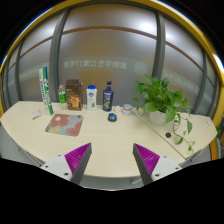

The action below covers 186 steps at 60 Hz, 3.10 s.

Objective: Arrange mouse

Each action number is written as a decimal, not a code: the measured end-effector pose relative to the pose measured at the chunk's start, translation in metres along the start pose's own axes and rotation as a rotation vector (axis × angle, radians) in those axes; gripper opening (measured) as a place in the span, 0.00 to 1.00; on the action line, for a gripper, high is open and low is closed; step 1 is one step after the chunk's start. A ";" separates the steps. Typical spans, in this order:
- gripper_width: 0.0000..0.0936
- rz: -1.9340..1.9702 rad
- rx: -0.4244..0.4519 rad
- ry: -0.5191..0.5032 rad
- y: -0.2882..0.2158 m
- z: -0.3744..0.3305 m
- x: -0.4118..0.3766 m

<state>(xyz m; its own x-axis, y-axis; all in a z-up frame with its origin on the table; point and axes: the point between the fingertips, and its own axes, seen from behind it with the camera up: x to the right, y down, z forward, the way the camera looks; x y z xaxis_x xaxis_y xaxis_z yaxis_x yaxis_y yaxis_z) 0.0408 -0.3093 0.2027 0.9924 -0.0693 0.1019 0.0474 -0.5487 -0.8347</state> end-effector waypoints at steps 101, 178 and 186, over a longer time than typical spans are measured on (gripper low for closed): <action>0.39 0.128 0.088 0.055 -0.190 0.338 -0.010; 0.91 -0.027 -0.132 -0.093 -0.056 0.180 -0.308; 0.91 -0.006 -0.117 -0.071 -0.060 0.137 -0.305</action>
<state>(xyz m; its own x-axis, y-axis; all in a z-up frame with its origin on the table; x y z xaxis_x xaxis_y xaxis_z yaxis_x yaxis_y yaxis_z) -0.2487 -0.1408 0.1471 0.9979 -0.0086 0.0643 0.0437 -0.6428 -0.7648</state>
